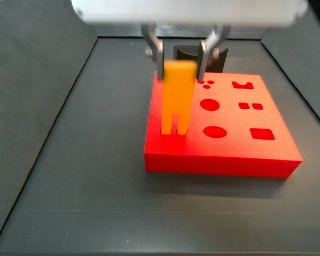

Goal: Insert the square-circle object.

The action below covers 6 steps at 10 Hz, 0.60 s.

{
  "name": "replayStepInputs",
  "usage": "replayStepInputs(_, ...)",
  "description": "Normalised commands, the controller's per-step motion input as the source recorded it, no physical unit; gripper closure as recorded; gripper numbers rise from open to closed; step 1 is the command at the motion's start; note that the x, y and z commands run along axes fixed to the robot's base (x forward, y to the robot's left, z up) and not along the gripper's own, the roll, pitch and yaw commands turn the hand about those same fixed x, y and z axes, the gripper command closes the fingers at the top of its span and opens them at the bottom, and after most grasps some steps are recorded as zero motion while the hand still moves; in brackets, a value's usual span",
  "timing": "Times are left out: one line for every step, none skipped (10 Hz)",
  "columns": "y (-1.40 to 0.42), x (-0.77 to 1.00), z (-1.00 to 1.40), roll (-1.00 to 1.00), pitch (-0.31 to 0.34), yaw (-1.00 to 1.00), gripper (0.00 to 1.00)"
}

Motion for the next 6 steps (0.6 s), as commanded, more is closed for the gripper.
replayStepInputs(-0.15,0.49,-0.61,0.10,0.173,-0.01,1.00)
replayStepInputs(0.00,0.50,-0.79,0.11,0.190,-0.04,1.00)
replayStepInputs(0.06,0.53,-0.83,0.10,0.180,-0.08,1.00)
replayStepInputs(0.09,0.41,-0.90,0.12,0.131,-0.06,1.00)
replayStepInputs(0.00,0.09,-0.30,0.08,0.017,-0.09,1.00)
replayStepInputs(0.00,0.00,0.00,0.00,0.000,0.00,1.00)
